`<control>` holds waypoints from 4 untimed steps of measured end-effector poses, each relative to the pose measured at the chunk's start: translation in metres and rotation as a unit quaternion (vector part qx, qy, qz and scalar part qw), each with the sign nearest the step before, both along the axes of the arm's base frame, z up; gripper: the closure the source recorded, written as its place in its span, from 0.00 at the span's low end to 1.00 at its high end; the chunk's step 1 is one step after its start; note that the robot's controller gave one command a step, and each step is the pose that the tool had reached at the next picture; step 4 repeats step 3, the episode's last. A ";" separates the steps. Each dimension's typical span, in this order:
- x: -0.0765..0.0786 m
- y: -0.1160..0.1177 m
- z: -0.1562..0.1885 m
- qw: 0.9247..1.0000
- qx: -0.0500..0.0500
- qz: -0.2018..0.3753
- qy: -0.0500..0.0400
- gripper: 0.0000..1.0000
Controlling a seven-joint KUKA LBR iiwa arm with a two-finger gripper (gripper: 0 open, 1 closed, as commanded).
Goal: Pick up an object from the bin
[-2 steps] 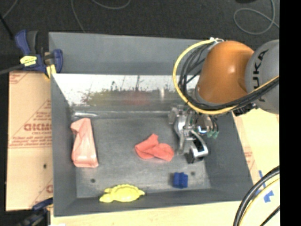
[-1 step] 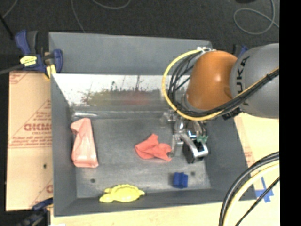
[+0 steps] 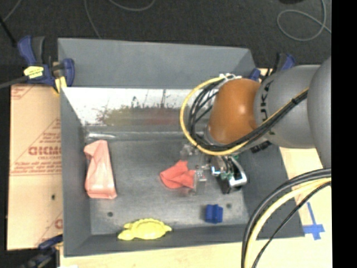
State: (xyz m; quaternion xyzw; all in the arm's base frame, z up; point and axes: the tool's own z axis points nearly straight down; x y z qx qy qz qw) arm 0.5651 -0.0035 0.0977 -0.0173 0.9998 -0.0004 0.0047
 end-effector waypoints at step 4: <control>0.031 -0.003 0.111 1.000 -0.003 0.019 -0.006 1.00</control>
Offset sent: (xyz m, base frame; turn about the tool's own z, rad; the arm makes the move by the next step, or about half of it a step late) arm 0.0000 0.0000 0.0000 0.0000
